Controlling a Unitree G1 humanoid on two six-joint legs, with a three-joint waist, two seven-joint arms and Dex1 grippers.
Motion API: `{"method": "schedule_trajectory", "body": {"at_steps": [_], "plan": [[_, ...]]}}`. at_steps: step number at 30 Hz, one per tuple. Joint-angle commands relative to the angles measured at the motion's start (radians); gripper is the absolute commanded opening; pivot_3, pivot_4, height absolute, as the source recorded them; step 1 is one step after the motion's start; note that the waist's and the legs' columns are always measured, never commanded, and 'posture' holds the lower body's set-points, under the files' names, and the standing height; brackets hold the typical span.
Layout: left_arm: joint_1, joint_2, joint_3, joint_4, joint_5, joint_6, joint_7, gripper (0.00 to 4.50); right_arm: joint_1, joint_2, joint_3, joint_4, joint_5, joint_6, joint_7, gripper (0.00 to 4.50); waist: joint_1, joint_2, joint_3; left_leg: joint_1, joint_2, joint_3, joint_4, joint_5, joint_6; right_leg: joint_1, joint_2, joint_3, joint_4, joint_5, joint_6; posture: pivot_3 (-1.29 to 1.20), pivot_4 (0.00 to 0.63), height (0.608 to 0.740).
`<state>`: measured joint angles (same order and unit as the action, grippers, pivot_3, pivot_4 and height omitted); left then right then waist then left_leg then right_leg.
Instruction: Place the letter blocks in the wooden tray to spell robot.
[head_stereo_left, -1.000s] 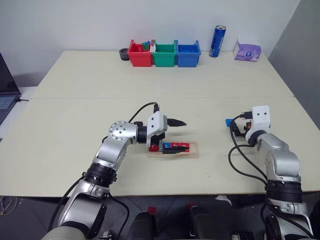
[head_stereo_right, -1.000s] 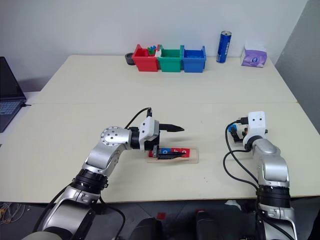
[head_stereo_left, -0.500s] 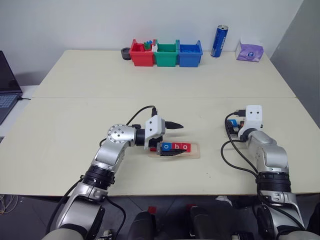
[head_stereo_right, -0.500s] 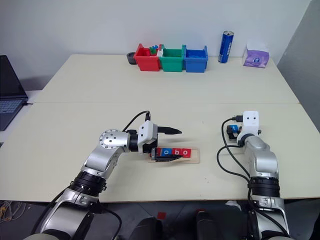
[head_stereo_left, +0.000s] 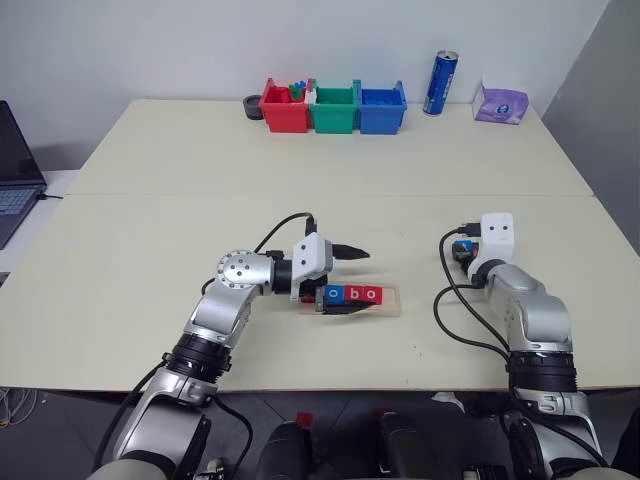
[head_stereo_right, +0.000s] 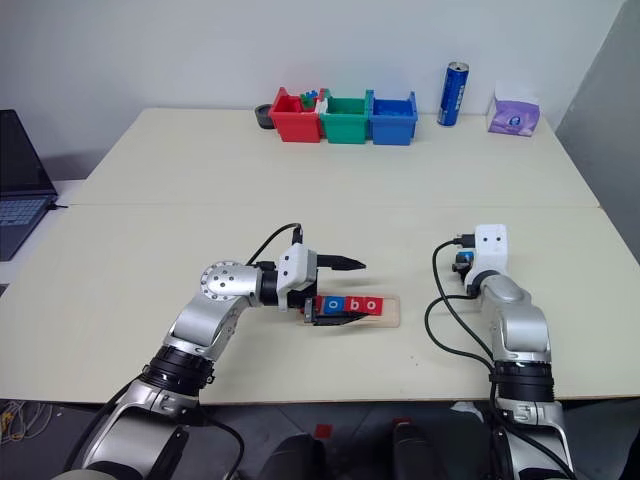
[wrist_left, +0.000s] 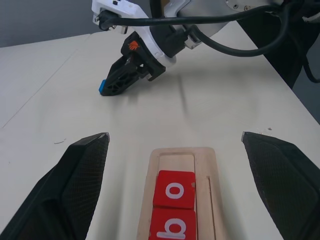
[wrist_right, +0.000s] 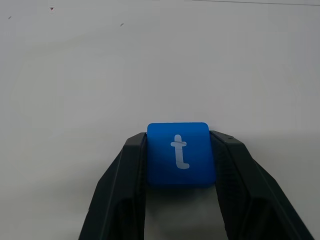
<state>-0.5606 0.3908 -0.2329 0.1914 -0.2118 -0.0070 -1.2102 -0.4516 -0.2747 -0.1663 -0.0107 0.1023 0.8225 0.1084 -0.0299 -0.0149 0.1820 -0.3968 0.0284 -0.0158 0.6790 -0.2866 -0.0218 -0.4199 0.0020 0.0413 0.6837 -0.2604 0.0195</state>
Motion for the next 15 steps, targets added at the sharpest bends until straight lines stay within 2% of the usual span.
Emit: {"method": "schedule_trajectory", "body": {"at_steps": [1, 5, 9, 15], "plan": [[-0.014, 0.002, -0.005, -0.015, -0.005, -0.011, -0.013, 4.5, 0.033, 0.002, -0.017, -0.21, 0.051, 0.182, 0.006, 1.46, 0.0, 0.0, 0.0, 0.0, 0.0, 0.0, 0.0, 0.0, 0.0, 0.0, 0.0, 0.0, 0.0, 0.0, 0.0, 0.0, 0.15, 0.74], [-0.006, 0.02, -0.008, -0.019, -0.004, -0.025, -0.038, 4.5, 0.113, 0.004, -0.021, -0.504, 0.106, 0.454, 0.016, 1.46, 0.001, 0.0, 0.0, -0.001, 0.0, -0.005, 0.0, 0.0, 0.0, 0.0, 0.0, 0.0, -0.001, 0.0, 0.0, 0.0, 0.15, 0.74], [0.0, 0.023, -0.008, -0.017, -0.007, -0.03, -0.043, 4.5, 0.194, 0.075, -0.009, -0.793, 0.149, 0.746, 0.014, 1.46, 0.001, 0.0, 0.0, -0.002, 0.0, -0.007, -0.001, 0.0, 0.0, 0.0, 0.0, -0.001, -0.001, 0.0, 0.0, 0.0, 0.15, 0.74], [0.012, 0.019, -0.012, -0.039, -0.012, -0.018, -0.037, 4.5, 0.278, 0.164, 0.084, -0.907, 0.158, 0.792, -0.037, 1.46, -0.001, 0.0, 0.0, -0.001, 0.0, -0.007, 0.0, 0.0, 0.0, 0.0, 0.001, -0.001, -0.001, 0.0, 0.0, 0.0, 0.15, 0.74]]}}
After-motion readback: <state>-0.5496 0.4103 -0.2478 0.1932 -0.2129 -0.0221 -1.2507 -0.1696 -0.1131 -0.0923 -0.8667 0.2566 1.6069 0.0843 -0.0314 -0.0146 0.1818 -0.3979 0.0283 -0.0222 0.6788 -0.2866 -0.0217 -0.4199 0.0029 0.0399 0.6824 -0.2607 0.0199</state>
